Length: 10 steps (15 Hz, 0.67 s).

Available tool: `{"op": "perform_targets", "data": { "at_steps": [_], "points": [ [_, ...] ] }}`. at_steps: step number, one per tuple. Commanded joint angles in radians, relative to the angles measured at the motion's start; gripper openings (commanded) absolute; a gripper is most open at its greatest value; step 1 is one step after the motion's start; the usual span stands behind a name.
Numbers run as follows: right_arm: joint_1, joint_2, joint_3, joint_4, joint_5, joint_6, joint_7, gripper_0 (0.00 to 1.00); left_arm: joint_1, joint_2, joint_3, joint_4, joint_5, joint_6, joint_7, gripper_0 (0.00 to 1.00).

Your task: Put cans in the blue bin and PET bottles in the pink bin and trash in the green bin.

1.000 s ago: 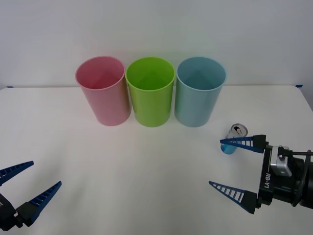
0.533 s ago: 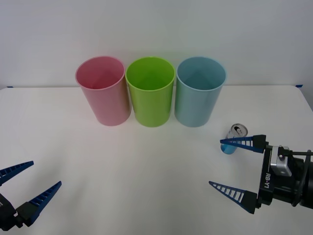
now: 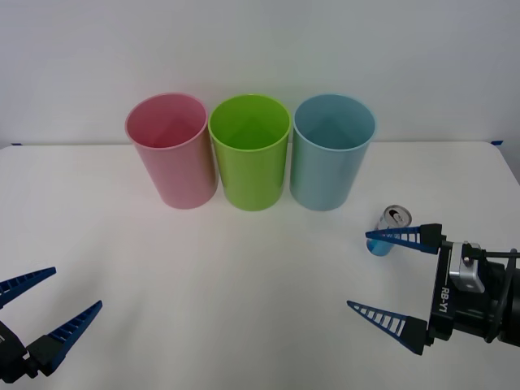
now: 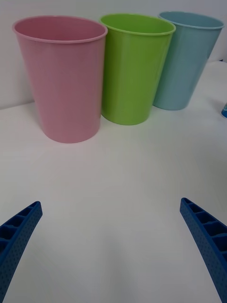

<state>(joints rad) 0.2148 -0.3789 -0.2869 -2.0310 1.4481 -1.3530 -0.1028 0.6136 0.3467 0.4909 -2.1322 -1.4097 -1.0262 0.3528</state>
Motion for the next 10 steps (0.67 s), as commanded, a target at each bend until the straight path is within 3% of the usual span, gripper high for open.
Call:
{"op": "perform_targets", "data": {
  "at_steps": [1,5,10],
  "points": [
    [0.000,0.000,0.000,0.000,0.000,0.000,0.000,1.00,0.000,0.000,0.000,0.000,0.000,0.000,0.000,1.00],
    [0.005,0.003,-0.058,-0.084,0.002,0.005,-0.011,1.00,0.000,0.000,0.000,0.000,0.000,0.000,0.000,1.00],
    [0.054,0.002,-0.129,-0.054,-0.101,0.006,-0.025,1.00,0.000,0.000,0.000,0.000,0.000,0.000,0.000,1.00]
  ]
}}
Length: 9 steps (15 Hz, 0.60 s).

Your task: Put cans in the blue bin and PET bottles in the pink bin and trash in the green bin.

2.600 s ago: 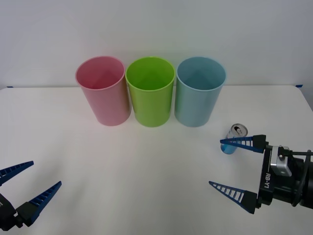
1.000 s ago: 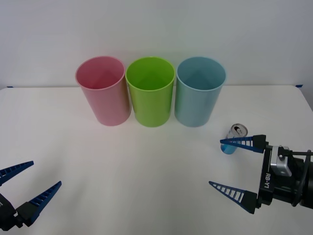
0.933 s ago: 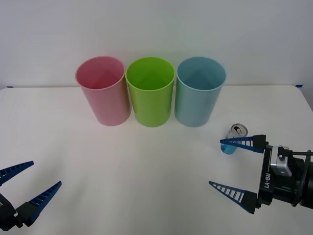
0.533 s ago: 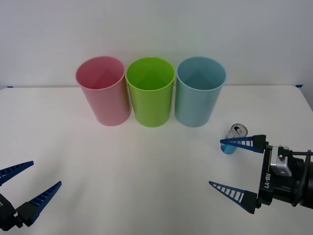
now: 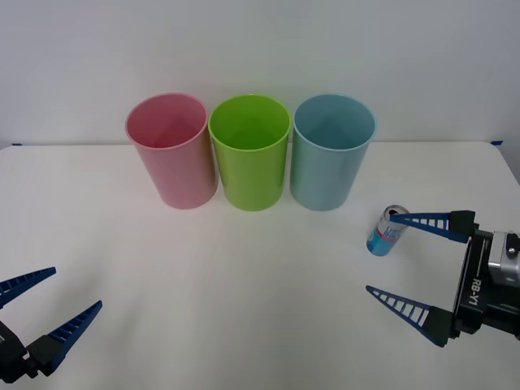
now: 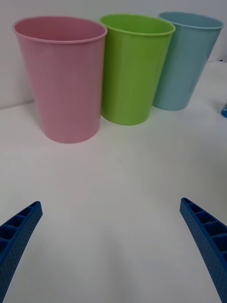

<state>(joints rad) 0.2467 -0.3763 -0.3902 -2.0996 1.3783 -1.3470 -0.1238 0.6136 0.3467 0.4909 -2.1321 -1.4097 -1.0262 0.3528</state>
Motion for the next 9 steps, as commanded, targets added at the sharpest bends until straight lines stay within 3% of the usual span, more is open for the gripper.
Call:
{"op": "perform_targets", "data": {
  "at_steps": [1,4,9],
  "points": [
    [0.037,0.000,-0.044,0.023,-0.051,0.002,-0.005,1.00,0.000,0.000,0.000,0.000,0.000,0.000,0.000,1.00],
    [0.092,-0.001,-0.076,0.039,-0.093,0.006,-0.002,1.00,0.000,0.000,0.000,0.000,0.000,0.000,0.000,1.00],
    [0.215,-0.001,-0.096,0.061,-0.148,0.118,0.030,1.00,0.000,0.000,0.000,0.000,0.000,0.000,0.000,1.00]
  ]
}}
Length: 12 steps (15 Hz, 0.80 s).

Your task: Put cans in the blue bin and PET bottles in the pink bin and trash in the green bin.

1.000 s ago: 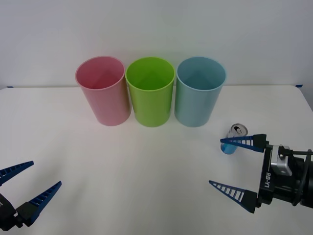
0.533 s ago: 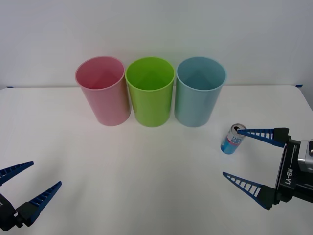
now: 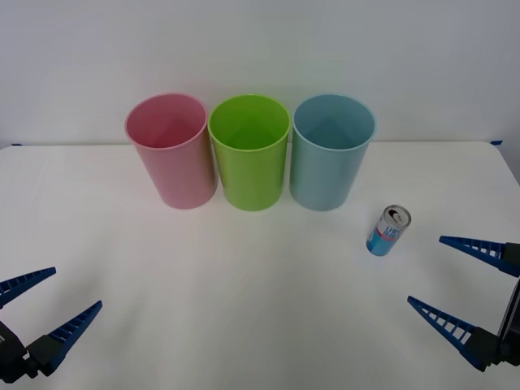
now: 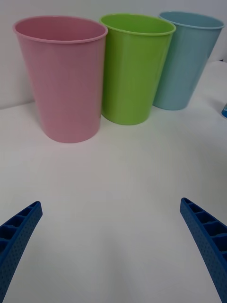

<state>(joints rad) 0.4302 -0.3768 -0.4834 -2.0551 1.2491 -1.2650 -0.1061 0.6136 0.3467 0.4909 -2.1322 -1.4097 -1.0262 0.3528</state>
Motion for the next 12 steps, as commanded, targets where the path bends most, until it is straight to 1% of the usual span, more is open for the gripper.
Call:
{"op": "perform_targets", "data": {
  "at_steps": [1,4,6,12],
  "points": [
    [0.033,0.001,-0.003,0.052,-0.028,0.038,0.023,1.00,0.000,0.000,0.000,0.000,0.000,0.000,0.000,1.00],
    [0.002,0.001,-0.006,0.197,-0.045,0.058,0.120,1.00,0.000,0.000,0.000,0.000,0.000,0.000,0.000,1.00],
    [-0.030,0.001,-0.006,0.289,-0.056,0.059,0.161,1.00,0.000,0.000,0.000,0.000,0.000,0.000,0.000,1.00],
    [-0.097,0.001,0.008,0.483,-0.073,0.085,0.195,1.00,0.000,0.000,0.000,0.000,0.000,0.000,0.000,1.00]
  ]
}}
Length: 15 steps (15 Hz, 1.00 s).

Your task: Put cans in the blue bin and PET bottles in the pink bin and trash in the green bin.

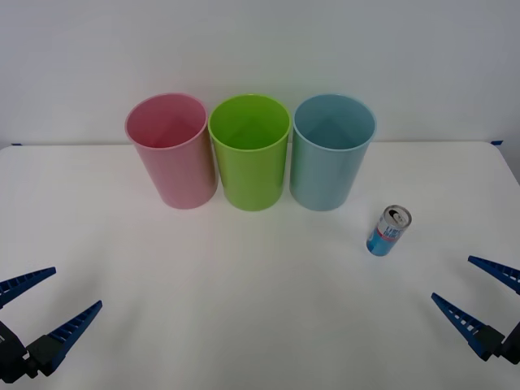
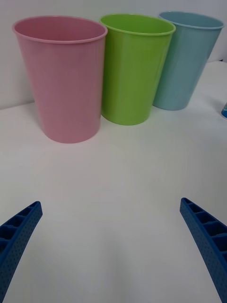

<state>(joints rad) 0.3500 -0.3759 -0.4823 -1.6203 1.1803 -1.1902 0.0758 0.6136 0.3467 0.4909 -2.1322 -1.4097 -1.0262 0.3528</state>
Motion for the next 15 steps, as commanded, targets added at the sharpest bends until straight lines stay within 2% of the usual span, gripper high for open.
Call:
{"op": "perform_targets", "data": {
  "at_steps": [1,6,8,15],
  "points": [
    [-0.028,0.000,0.010,0.071,-0.007,0.015,0.021,1.00,0.000,0.000,0.000,0.000,0.000,0.000,0.000,1.00],
    [-0.072,0.034,0.050,0.135,-0.013,0.052,0.075,1.00,0.000,0.000,0.000,0.000,0.000,0.000,0.000,1.00],
    [-0.082,0.051,0.088,0.137,-0.030,0.116,0.144,1.00,0.000,0.000,0.000,0.000,0.000,0.000,0.000,1.00],
    [-0.109,0.052,0.188,0.137,-0.036,0.267,0.188,1.00,0.000,0.000,0.000,0.000,0.000,0.000,0.000,1.00]
  ]
}}
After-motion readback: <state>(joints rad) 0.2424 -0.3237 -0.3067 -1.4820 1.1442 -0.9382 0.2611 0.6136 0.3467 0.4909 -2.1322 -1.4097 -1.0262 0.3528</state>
